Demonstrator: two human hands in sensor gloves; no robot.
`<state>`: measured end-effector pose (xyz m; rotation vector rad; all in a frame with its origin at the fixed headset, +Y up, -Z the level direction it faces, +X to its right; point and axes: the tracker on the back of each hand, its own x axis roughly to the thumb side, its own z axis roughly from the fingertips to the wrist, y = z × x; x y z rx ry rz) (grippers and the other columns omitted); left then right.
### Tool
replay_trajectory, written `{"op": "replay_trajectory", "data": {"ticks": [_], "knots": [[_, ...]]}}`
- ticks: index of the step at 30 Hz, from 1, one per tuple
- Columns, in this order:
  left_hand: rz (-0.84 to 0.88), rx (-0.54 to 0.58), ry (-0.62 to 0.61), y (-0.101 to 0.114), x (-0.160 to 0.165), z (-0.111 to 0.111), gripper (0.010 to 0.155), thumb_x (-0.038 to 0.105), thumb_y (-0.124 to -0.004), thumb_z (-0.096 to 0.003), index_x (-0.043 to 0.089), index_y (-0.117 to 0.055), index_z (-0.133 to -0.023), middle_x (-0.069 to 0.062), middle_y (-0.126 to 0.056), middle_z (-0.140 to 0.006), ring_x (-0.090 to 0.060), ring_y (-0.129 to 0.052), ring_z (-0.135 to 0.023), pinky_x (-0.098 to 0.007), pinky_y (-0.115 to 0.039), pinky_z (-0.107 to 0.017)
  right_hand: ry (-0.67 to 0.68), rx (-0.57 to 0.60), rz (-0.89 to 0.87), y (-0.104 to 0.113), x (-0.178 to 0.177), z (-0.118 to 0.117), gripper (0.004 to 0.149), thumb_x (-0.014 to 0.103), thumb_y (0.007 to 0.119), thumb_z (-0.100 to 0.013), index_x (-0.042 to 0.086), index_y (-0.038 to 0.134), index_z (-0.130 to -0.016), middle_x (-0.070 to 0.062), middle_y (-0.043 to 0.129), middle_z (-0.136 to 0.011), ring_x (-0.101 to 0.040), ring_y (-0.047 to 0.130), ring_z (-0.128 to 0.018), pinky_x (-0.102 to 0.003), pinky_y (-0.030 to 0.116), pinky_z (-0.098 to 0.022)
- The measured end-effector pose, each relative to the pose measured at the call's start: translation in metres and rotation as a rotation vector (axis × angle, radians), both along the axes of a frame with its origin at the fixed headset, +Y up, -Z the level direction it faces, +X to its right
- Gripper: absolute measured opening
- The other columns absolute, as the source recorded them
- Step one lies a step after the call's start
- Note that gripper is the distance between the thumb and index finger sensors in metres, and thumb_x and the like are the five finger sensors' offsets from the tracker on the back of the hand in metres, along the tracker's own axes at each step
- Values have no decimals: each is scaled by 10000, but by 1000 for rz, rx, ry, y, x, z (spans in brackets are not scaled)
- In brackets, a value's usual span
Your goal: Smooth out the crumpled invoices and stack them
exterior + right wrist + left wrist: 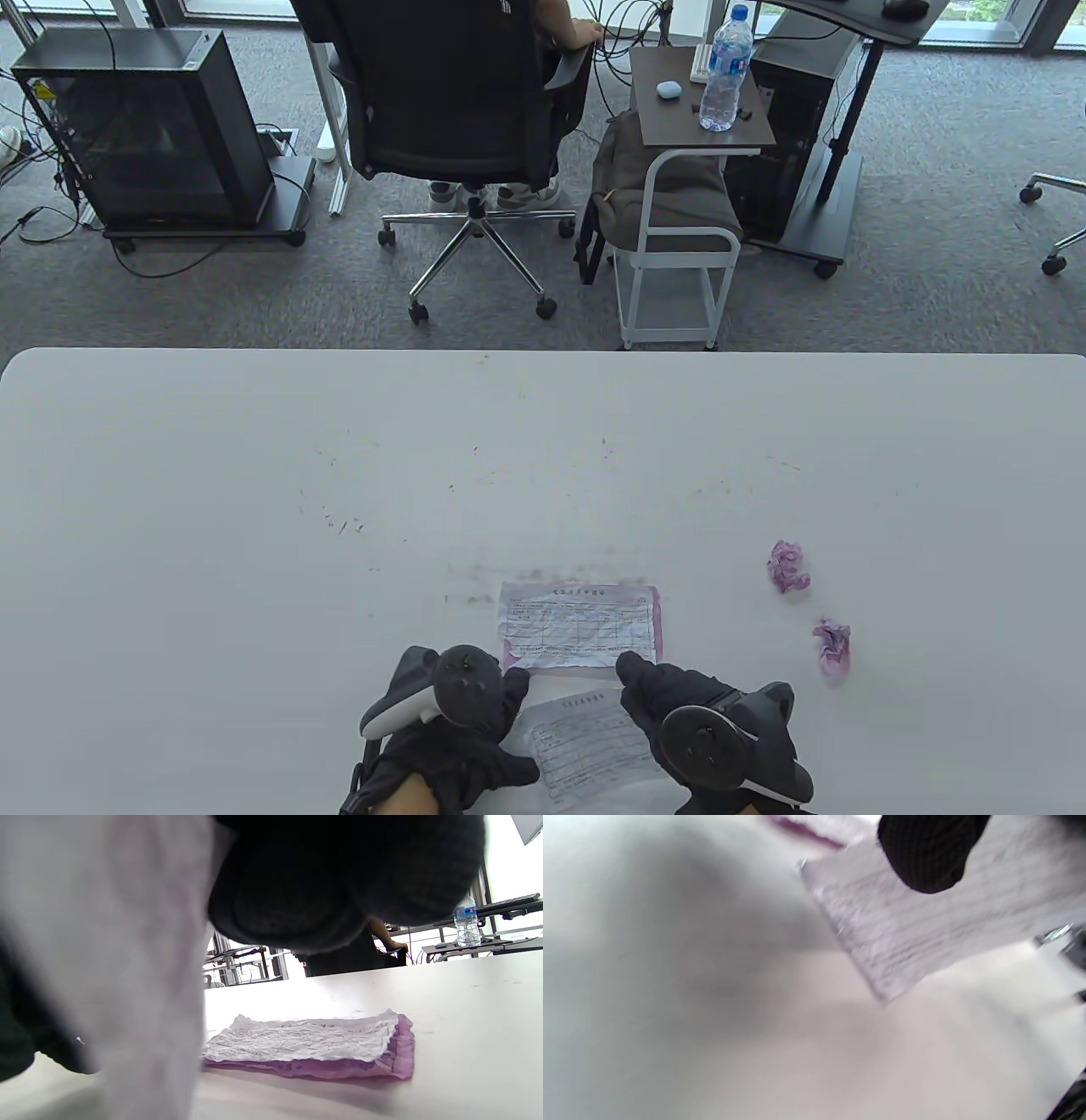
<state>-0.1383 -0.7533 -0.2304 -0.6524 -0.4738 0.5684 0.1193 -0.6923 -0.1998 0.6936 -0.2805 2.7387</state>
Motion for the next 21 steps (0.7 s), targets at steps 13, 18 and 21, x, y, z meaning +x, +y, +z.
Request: {"op": "replay_trajectory", "data": {"ticks": [13,18,21], "knots": [[837,-293,223,-32,-23,-10,1051,713,-702,-487,305,99,-1031,-215,10,-1140,-579,-178,-1110,-710,-437,-750,-83,-230,-871,3,49,-10,392,305,812,-505,167,754,-868,-45,973,-557,-167,993,-305,-304,888,-202],[934,-400,204,-32,-4,-8,956,403,-785,-612,359,96,-978,-176,-305,-1165,-350,-745,-993,-576,-644,-738,-149,-234,-830,-6,60,-16,394,301,809,-506,167,750,-872,-48,970,-566,-174,994,-316,-310,890,-210],[879,-262,212,-23,-7,-8,858,247,-780,-617,478,-40,-983,-183,-393,-1137,-218,-877,-863,-478,-759,-696,-192,-205,-780,-5,64,-16,398,301,808,-509,155,744,-874,-46,969,-570,-173,996,-319,-308,892,-210]]}}
